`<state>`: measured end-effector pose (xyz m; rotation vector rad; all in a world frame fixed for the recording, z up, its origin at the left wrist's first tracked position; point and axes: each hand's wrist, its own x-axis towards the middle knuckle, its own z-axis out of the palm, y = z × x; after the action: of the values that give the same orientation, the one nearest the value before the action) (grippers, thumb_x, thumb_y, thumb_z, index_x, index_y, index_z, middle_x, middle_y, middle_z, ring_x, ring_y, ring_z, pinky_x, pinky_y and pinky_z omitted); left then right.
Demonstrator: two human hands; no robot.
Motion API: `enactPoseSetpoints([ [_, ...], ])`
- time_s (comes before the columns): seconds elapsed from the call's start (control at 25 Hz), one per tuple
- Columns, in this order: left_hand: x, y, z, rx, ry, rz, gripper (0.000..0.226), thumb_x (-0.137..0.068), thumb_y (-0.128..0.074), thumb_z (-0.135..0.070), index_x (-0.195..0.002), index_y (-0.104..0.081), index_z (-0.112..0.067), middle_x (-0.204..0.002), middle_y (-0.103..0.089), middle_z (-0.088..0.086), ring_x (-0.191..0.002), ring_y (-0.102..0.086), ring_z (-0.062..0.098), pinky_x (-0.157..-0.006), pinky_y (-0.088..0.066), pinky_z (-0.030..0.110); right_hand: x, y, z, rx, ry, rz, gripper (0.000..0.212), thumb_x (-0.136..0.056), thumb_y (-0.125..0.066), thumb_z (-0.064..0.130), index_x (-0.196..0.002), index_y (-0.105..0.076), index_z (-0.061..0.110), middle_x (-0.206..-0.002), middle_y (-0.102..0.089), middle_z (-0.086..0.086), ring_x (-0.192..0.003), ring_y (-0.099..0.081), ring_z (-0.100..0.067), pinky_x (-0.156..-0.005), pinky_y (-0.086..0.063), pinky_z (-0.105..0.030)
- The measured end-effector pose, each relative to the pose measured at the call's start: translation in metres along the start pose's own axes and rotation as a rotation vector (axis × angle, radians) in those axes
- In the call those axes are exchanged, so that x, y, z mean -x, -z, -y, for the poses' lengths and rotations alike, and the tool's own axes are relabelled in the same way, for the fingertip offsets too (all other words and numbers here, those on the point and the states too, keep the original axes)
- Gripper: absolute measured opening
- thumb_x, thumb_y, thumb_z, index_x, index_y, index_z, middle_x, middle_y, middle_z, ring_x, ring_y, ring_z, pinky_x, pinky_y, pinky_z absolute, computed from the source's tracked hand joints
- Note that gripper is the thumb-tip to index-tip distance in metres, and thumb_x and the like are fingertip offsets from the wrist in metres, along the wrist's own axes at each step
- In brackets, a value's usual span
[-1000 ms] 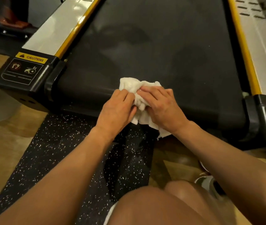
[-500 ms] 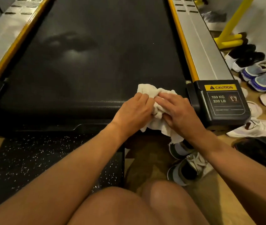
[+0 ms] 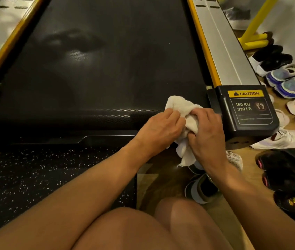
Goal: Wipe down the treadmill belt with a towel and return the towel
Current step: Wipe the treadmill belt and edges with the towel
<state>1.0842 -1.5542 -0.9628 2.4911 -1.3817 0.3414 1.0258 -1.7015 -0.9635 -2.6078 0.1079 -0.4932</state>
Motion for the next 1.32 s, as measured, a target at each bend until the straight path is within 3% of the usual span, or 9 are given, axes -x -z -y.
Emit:
enactPoseSetpoints([
  [0.16, 0.011, 0.003, 0.002, 0.001, -0.009, 0.049, 0.024, -0.077, -0.071, -0.012, -0.098, -0.062, -0.005, -0.097, -0.063, 0.014, -0.084, -0.058, 0.026, -0.070, -0.054, 0.039, 0.007, -0.010, 0.009, 0.002, -0.038, -0.046, 0.044, -0.079, -0.064, 0.014, -0.120, -0.050, 0.011, -0.121, -0.050, -0.009, -0.109, -0.043, -0.023, -0.085, -0.036, -0.024],
  [0.32, 0.041, 0.007, 0.015, 0.010, 0.063, 0.028, 0.013, -0.074, -0.068, -0.008, -0.087, -0.065, -0.008, -0.087, -0.064, 0.009, -0.076, -0.058, 0.024, -0.060, -0.053, 0.035, 0.016, -0.031, 0.023, -0.046, 0.030, 0.012, 0.041, -0.076, -0.066, 0.009, -0.114, -0.052, 0.012, -0.111, -0.053, -0.006, -0.095, -0.037, -0.009, -0.074, -0.028, -0.012],
  [0.4, 0.071, 0.006, 0.020, 0.040, 0.184, 0.061, 0.021, -0.069, -0.075, -0.007, -0.088, -0.067, -0.008, -0.089, -0.065, 0.008, -0.079, -0.059, 0.025, -0.056, -0.053, 0.033, 0.022, -0.045, 0.032, -0.021, 0.153, 0.111, 0.039, -0.075, -0.070, 0.008, -0.111, -0.055, 0.012, -0.107, -0.057, -0.005, -0.092, -0.044, -0.013, -0.073, -0.034, -0.015],
  [0.52, 0.125, 0.008, 0.035, 0.110, 0.599, 0.156, 0.022, -0.086, -0.064, -0.017, -0.107, -0.064, -0.012, -0.106, -0.061, 0.003, -0.096, -0.052, 0.021, -0.073, -0.052, 0.036, 0.024, -0.077, 0.056, -0.014, 0.338, 0.325, 0.036, -0.077, -0.072, 0.008, -0.111, -0.062, 0.012, -0.107, -0.064, -0.007, -0.094, -0.059, -0.024, -0.076, -0.051, -0.031],
  [0.68, 0.179, 0.023, 0.072, 0.094, 0.973, -0.043, 0.014, -0.090, -0.058, -0.015, -0.099, -0.067, -0.010, -0.096, -0.061, 0.005, -0.089, -0.053, 0.020, -0.076, -0.051, 0.037, 0.019, -0.128, 0.116, -0.066, 0.405, 0.443, 0.037, -0.086, -0.064, 0.009, -0.123, -0.060, 0.010, -0.118, -0.064, -0.012, -0.105, -0.062, -0.029, -0.088, -0.053, -0.042],
  [0.88, 0.227, 0.039, 0.099, 0.076, 1.210, -0.206, 0.014, -0.092, -0.055, -0.016, -0.102, -0.064, -0.013, -0.098, -0.059, 0.001, -0.086, -0.054, 0.013, -0.076, -0.047, 0.029, 0.020, -0.167, 0.180, -0.113, 0.530, 0.480, 0.027, -0.098, -0.043, 0.031, -0.116, -0.063, 0.026, -0.113, -0.065, 0.005, -0.105, -0.059, -0.014, -0.093, -0.048, -0.037],
  [1.08, 0.253, 0.051, 0.115, 0.136, 1.388, -0.337, 0.018, -0.093, -0.051, -0.023, -0.105, -0.058, -0.012, -0.105, -0.052, -0.001, -0.092, -0.049, 0.010, -0.079, -0.038, 0.023, 0.013, -0.193, 0.243, -0.195, 0.519, 0.558, 0.038, -0.096, -0.041, 0.009, -0.133, -0.050, 0.009, -0.129, -0.057, -0.012, -0.114, -0.055, -0.031, -0.091, -0.046, -0.043],
  [1.2, 0.259, 0.056, 0.127, 0.191, 1.551, -0.464, 0.021, -0.092, -0.048, -0.024, -0.105, -0.056, -0.010, -0.115, -0.053, 0.007, -0.104, -0.051, 0.020, -0.083, -0.041, 0.028, 0.007, -0.207, 0.277, -0.198, 0.583, 0.576, 0.038, -0.096, -0.042, 0.010, -0.132, -0.051, 0.011, -0.125, -0.060, -0.010, -0.110, -0.058, -0.029, -0.085, -0.047, -0.036],
  [1.32, 0.270, 0.061, 0.142, 0.220, 1.611, -0.530, 0.025, -0.090, -0.047, -0.026, -0.104, -0.058, -0.009, -0.110, -0.056, 0.008, -0.100, -0.055, 0.023, -0.085, -0.047, 0.035, 0.005, -0.215, 0.295, -0.203, 0.620, 0.638, 0.029, -0.099, -0.041, 0.021, -0.121, -0.057, 0.013, -0.110, -0.063, -0.005, -0.100, -0.061, -0.022, -0.073, -0.046, -0.023],
])
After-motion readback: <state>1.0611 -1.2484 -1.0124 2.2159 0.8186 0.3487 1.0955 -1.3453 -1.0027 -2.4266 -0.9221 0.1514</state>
